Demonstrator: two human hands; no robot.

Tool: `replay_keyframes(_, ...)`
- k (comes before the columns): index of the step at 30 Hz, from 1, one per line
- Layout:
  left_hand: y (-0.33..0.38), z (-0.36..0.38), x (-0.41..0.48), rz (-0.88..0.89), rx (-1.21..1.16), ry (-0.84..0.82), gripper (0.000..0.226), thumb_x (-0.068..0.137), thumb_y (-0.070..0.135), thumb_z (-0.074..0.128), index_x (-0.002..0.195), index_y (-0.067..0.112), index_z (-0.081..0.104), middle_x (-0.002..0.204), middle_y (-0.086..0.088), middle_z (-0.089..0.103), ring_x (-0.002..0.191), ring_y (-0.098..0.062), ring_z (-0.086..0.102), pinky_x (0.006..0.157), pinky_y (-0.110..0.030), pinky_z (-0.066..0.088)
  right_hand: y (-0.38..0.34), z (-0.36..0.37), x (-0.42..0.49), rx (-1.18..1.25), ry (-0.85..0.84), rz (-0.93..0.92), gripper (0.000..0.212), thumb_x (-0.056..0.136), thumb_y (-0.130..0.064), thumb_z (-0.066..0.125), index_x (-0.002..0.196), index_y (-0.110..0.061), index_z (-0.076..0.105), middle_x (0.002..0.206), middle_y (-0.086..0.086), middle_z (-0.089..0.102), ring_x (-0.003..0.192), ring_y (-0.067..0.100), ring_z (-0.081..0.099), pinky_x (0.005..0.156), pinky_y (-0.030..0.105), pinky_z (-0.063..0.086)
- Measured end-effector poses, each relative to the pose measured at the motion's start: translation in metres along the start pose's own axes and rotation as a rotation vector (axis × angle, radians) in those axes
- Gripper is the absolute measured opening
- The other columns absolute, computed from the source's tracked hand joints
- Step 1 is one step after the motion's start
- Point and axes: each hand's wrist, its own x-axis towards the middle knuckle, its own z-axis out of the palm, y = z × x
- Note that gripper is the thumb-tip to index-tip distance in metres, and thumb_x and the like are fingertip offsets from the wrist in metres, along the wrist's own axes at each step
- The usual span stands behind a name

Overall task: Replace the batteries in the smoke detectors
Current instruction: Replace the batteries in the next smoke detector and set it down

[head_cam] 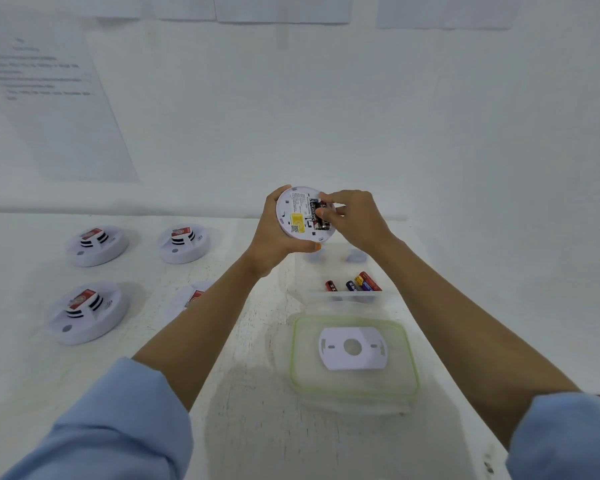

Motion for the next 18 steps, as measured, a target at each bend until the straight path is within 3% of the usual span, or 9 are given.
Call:
replay_keyframes(2,0.002,0.001,-0.001,0.001,0.012,-0.002,0.100,0.045,-0.002,0.079,0.131,0.015,0.029,0.118,0.009,0.046,0.104,0.002,0.053,0.084,-0.020,0.052,0.001,0.001,-0.003,-0.141,-0.023,-0.062,0.026,0.091,-0.013,0.056,0.109,0.002,0.066,0.104,0.023,0.065,0.094,0.034,0.061,0.084,0.043,0.051)
replay_keyframes(4,0.005,0.001,-0.001,0.004,0.017,-0.008,0.101,0.044,0.000,0.080,0.131,0.015,0.030,0.119,0.008,0.046,0.107,-0.002,0.052,0.087,-0.021,0.052,0.000,-0.001,-0.005,-0.208,-0.034,-0.088,0.026,0.093,-0.015,0.052,0.103,0.001,0.069,0.104,0.021,0.063,0.094,0.032,0.060,0.080,0.036,0.050)
replay_keyframes(9,0.010,0.001,-0.007,0.008,-0.010,-0.026,0.104,0.038,0.014,0.083,0.128,0.018,0.031,0.118,0.009,0.049,0.102,0.004,0.056,0.084,-0.021,0.053,-0.005,-0.007,-0.010,-0.159,-0.053,-0.057,0.028,0.095,-0.019,0.049,0.103,-0.003,0.070,0.111,0.016,0.060,0.098,0.026,0.058,0.078,0.026,0.047)
replay_keyframes(12,0.011,-0.001,-0.016,0.000,-0.008,-0.043,0.104,0.039,0.018,0.082,0.129,0.016,0.030,0.118,0.008,0.048,0.104,0.003,0.055,0.084,-0.022,0.053,-0.004,-0.006,-0.019,-0.095,-0.063,-0.011,0.028,0.094,-0.016,0.050,0.116,-0.004,0.064,0.120,0.012,0.059,0.105,0.018,0.056,0.079,0.010,0.041)
replay_keyframes(14,0.010,-0.002,-0.023,0.001,0.008,-0.057,0.106,0.040,0.014,0.083,0.130,0.014,0.029,0.120,0.009,0.047,0.104,0.005,0.054,0.083,-0.020,0.052,-0.002,-0.004,-0.029,0.037,-0.057,0.031,0.031,0.093,-0.011,0.053,0.122,-0.002,0.059,0.123,0.012,0.059,0.107,0.016,0.056,0.080,0.003,0.041)
replay_keyframes(18,0.006,-0.003,-0.040,-0.006,0.025,-0.082,0.102,0.049,-0.008,0.079,0.135,0.009,0.027,0.122,0.009,0.045,0.104,0.012,0.051,0.080,-0.015,0.050,-0.002,-0.007,-0.049,0.262,-0.139,0.142,0.037,0.088,-0.008,0.059,0.125,-0.012,0.056,0.124,0.006,0.060,0.106,0.017,0.061,0.073,0.011,0.051)
